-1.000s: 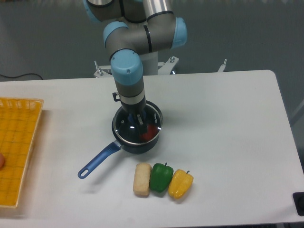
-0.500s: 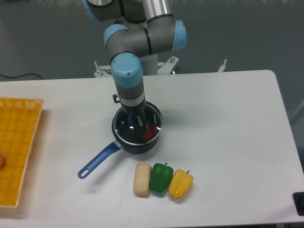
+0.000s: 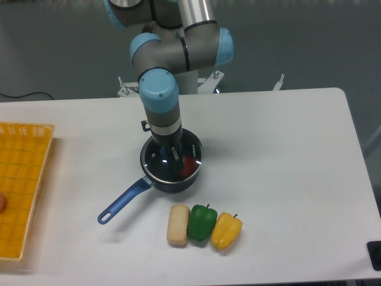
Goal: Close the pot lid
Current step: 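Hold the lid on the saucepan and adjust its seating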
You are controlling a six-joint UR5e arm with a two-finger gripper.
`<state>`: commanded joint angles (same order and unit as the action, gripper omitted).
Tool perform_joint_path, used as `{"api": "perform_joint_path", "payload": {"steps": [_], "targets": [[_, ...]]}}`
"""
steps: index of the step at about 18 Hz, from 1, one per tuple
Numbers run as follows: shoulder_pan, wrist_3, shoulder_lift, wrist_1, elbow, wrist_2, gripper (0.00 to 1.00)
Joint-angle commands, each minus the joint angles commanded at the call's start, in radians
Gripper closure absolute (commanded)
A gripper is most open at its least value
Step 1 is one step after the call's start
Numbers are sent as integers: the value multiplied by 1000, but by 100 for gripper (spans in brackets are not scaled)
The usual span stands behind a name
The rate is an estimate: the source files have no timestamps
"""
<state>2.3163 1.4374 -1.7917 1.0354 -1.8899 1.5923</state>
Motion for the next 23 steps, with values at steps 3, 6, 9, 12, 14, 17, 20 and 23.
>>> {"api": "perform_joint_path", "payload": {"steps": [3,6,9,12,14,17,20,23], "targets": [[0,0,-2,-2,0,0,72],[-2,-8,-6,-3,0,0,72],[-2,-12,-8,-15,0,0,71],[-3,-17,-9,-15,-2,0,71],[-11,-23,-12,-17,-2,0,70],[-11,-26,-12,-23,-6,0,70],[-12,-26,-12,-23,-8,0,70],[-12,-26,-12,-23,-11,0,70]]}}
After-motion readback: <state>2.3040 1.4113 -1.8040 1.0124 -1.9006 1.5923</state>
